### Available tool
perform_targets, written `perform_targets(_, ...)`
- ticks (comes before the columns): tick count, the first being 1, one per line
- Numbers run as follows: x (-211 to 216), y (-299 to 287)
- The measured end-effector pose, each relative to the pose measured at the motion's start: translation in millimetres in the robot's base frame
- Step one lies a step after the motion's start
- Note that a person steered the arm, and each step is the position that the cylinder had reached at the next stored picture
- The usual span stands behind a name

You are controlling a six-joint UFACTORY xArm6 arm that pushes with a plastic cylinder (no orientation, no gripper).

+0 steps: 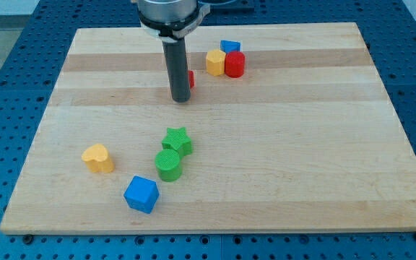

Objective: Move the red star toward the bottom left of the yellow hexagon

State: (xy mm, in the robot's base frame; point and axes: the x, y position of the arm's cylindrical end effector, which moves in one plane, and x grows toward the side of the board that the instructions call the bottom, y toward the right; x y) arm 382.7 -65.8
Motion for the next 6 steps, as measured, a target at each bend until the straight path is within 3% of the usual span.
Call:
perform_targets(2, 0, 1)
perform_targets(3, 31, 1)
perform_targets(5, 69, -90)
perform_targets(6, 110, -83)
